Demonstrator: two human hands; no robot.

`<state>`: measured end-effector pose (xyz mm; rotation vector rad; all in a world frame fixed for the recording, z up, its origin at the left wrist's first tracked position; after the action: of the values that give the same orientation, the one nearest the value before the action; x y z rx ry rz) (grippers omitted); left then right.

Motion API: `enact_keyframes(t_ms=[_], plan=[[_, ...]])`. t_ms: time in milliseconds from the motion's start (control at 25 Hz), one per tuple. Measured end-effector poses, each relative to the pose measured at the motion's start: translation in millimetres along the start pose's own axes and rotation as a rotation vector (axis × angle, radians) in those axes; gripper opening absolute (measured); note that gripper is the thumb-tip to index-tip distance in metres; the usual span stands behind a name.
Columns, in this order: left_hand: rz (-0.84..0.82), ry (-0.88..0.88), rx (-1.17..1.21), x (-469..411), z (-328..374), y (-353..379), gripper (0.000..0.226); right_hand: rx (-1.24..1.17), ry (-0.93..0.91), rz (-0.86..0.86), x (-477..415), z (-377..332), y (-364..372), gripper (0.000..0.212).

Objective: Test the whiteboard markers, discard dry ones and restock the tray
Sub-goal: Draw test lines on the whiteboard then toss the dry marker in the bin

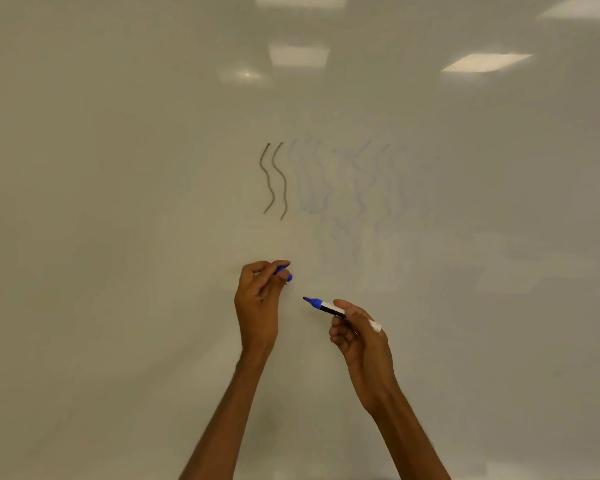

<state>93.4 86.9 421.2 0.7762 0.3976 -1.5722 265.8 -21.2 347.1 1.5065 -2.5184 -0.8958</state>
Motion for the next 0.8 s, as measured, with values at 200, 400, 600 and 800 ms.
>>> enact_keyframes(t_ms=[200,400,600,800], plan=[[0.253,-0.457,0.420,30.3,-52.8,-47.3,0.024,-0.057,0.087,-0.042,3.8,31.4,30.9,0.023],[0.303,-0.535,0.416,46.9,-62.8,-78.8,0.029,0.025,0.128,-0.069,7.6,63.7,57.7,0.021],[0.304,-0.521,0.342,55.0,-68.7,-106.9,0.030,0.062,0.143,-0.099,10.7,88.4,74.8,0.021],[0.295,-0.509,0.296,59.4,-72.6,-127.9,0.024,0.099,0.146,-0.131,13.7,102.3,87.7,0.021]])
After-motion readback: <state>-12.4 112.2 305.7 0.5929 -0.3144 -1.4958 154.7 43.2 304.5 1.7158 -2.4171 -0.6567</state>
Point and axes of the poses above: each hand's wrist, its own x-axis away from the middle knuckle, its own y-axis out of the palm, z = x × y, the point moved 10 cm from there along -x, towards the middle knuckle, and after that the axes turned 1 degree about y, right-handed, at the moved point
